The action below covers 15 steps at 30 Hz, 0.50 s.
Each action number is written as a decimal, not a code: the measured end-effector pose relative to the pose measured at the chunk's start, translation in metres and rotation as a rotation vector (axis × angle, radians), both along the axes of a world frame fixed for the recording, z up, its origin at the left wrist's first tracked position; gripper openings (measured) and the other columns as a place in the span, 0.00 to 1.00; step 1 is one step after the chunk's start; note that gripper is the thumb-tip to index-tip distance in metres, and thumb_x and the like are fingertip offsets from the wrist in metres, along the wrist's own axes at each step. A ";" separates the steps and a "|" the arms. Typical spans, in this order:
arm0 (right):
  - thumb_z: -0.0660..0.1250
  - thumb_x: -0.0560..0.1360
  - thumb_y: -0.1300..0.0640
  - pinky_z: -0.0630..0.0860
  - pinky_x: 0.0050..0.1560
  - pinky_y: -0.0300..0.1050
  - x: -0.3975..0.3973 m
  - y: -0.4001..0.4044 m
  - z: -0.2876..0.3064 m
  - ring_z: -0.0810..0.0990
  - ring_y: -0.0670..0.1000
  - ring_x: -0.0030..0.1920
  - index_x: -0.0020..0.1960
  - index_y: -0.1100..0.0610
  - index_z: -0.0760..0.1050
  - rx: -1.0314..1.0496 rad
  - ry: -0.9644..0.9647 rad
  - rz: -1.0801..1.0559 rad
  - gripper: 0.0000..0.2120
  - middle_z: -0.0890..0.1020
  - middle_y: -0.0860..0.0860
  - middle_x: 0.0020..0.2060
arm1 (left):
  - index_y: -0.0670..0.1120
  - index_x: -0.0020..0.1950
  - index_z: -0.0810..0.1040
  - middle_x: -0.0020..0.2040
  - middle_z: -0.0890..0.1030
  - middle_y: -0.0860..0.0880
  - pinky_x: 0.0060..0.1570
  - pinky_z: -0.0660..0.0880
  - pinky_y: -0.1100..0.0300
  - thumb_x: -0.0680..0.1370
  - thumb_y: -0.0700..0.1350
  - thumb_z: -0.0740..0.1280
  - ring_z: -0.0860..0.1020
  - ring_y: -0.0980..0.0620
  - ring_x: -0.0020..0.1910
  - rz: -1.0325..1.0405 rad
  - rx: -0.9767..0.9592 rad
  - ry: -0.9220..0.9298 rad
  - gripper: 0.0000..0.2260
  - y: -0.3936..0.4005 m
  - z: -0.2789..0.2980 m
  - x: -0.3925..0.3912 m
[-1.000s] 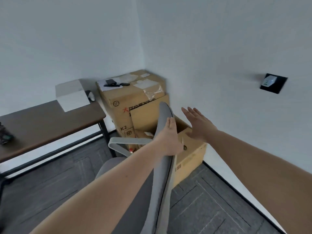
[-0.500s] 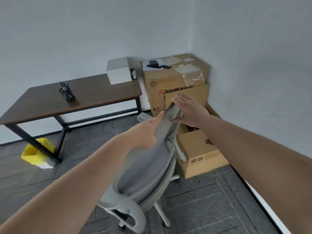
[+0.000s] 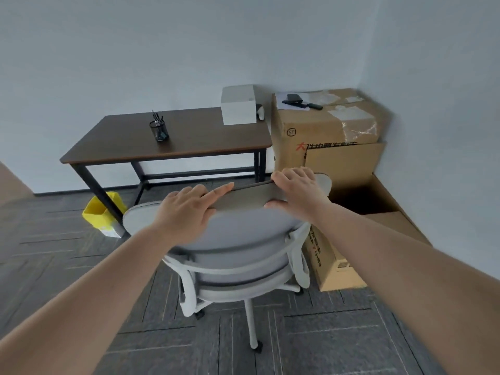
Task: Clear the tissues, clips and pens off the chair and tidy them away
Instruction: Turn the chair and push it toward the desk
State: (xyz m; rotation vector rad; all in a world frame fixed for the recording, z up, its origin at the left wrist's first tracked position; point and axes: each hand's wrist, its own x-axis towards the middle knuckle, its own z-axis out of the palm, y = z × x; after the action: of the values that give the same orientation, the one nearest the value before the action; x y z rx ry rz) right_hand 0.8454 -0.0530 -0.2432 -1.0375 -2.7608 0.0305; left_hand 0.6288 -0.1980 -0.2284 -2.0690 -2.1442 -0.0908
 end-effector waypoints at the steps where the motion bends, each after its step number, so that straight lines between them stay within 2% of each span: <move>1: 0.63 0.72 0.36 0.58 0.69 0.53 -0.013 -0.006 -0.002 0.70 0.56 0.64 0.64 0.54 0.66 0.002 0.004 -0.003 0.28 0.75 0.52 0.59 | 0.63 0.76 0.46 0.54 0.74 0.52 0.56 0.69 0.54 0.81 0.52 0.55 0.74 0.49 0.55 0.023 0.004 -0.003 0.27 -0.004 -0.001 -0.014; 3: 0.63 0.72 0.36 0.59 0.67 0.53 -0.039 -0.019 -0.005 0.71 0.55 0.61 0.62 0.54 0.66 0.014 0.022 -0.022 0.27 0.75 0.51 0.57 | 0.60 0.75 0.55 0.57 0.75 0.51 0.62 0.68 0.52 0.80 0.55 0.57 0.73 0.47 0.59 0.055 0.013 -0.039 0.24 -0.008 -0.002 -0.042; 6: 0.63 0.73 0.37 0.61 0.64 0.54 -0.075 -0.034 -0.007 0.71 0.55 0.58 0.61 0.54 0.66 0.030 0.035 -0.059 0.26 0.74 0.52 0.55 | 0.51 0.69 0.67 0.60 0.76 0.48 0.64 0.67 0.50 0.78 0.58 0.60 0.73 0.44 0.61 0.081 0.029 -0.051 0.21 -0.007 -0.005 -0.082; 10: 0.62 0.73 0.36 0.61 0.62 0.53 -0.118 -0.045 -0.010 0.70 0.56 0.57 0.60 0.55 0.66 0.058 0.045 -0.091 0.26 0.73 0.52 0.55 | 0.46 0.61 0.70 0.57 0.77 0.47 0.62 0.68 0.49 0.76 0.59 0.62 0.75 0.43 0.58 0.054 0.023 -0.032 0.21 -0.004 -0.009 -0.134; 15: 0.61 0.73 0.36 0.62 0.60 0.53 -0.167 -0.050 -0.010 0.70 0.56 0.57 0.61 0.56 0.66 0.081 0.033 -0.121 0.27 0.73 0.53 0.55 | 0.46 0.61 0.70 0.58 0.77 0.46 0.62 0.67 0.49 0.77 0.58 0.62 0.74 0.43 0.59 0.037 0.019 -0.027 0.20 -0.003 -0.006 -0.181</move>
State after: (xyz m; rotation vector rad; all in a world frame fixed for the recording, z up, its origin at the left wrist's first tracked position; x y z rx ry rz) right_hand 0.6788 -0.1035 -0.2534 -1.1696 -2.6407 -0.0805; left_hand 0.4473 -0.2008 -0.2345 -2.0288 -2.1877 -0.1352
